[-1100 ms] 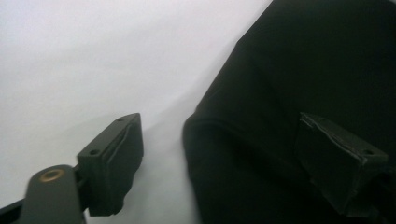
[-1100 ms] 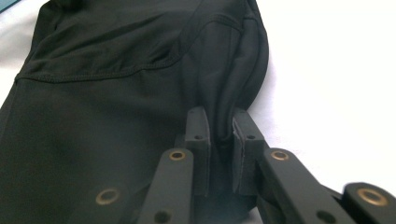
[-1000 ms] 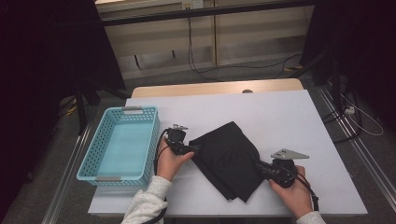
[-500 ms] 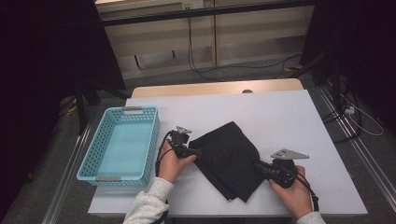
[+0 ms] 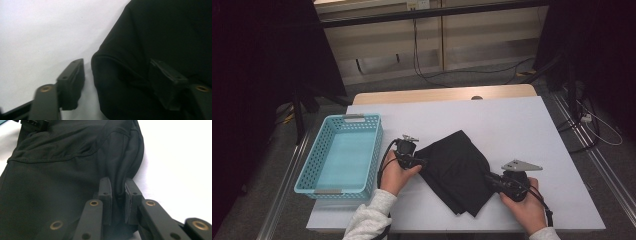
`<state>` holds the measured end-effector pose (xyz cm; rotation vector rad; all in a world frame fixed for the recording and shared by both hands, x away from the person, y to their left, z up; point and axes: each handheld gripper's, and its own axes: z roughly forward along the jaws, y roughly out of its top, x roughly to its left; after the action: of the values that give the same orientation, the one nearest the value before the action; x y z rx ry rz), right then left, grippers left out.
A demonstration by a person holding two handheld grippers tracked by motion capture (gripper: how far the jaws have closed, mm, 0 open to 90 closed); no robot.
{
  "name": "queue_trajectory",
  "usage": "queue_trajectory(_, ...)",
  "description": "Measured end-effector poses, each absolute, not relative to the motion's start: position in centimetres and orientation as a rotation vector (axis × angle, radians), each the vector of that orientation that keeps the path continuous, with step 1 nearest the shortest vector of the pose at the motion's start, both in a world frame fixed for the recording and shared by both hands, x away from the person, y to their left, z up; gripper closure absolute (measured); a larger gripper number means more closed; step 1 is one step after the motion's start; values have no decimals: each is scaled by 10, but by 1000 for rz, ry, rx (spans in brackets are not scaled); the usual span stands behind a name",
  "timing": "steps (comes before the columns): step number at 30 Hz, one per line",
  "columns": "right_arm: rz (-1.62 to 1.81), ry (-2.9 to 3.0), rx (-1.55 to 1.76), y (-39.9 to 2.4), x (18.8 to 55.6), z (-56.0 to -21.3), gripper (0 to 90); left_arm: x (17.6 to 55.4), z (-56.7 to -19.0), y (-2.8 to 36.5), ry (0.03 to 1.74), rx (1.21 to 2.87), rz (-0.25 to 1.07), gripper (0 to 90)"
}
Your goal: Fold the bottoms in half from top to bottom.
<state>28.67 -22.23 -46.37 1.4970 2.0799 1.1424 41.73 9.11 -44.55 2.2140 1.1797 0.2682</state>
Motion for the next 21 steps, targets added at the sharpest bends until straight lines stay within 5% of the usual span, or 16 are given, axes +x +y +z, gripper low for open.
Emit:
queue_trajectory(9,1139,2082,1490,-222,287,-464,789,416,-440,84,1216,2221,150,715)
queue_trajectory(21,1129,2081,1483,-221,286,-463,789,423,-435,81,1253,2268,55,776)
